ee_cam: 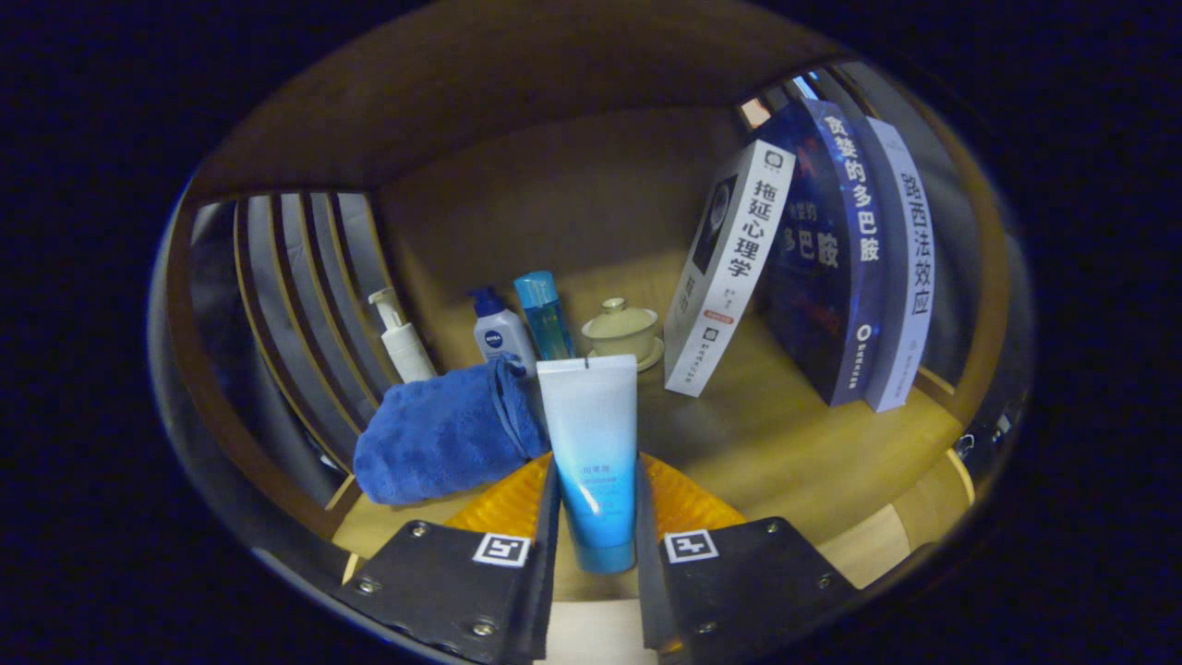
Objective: Pull open the drawer, take out the items inside it, and place them on the countertop above the cabinet.
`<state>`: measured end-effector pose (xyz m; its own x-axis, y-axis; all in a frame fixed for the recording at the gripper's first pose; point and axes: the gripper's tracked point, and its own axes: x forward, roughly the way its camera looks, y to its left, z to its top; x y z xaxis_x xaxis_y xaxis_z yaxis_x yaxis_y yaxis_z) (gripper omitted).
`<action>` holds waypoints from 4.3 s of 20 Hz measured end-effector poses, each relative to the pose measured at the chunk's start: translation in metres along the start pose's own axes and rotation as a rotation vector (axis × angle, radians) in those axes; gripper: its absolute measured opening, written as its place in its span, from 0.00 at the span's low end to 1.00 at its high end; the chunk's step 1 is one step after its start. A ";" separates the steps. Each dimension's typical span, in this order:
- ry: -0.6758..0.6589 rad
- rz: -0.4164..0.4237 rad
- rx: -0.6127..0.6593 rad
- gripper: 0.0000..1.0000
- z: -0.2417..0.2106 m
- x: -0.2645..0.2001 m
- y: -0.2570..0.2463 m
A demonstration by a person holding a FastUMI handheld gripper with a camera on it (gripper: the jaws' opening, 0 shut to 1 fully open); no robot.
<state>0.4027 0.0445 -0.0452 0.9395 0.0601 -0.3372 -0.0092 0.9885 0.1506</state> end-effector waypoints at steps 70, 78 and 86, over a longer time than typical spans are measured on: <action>-0.248 -0.046 -0.161 0.99 -0.185 -0.232 -0.081; -0.251 -0.022 -0.179 0.99 -0.193 -0.212 -0.069; -0.312 0.016 -0.143 0.99 -0.179 -0.180 -0.062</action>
<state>0.1732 -0.0028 -0.1600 0.9981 0.0527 -0.0317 -0.0523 0.9985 0.0142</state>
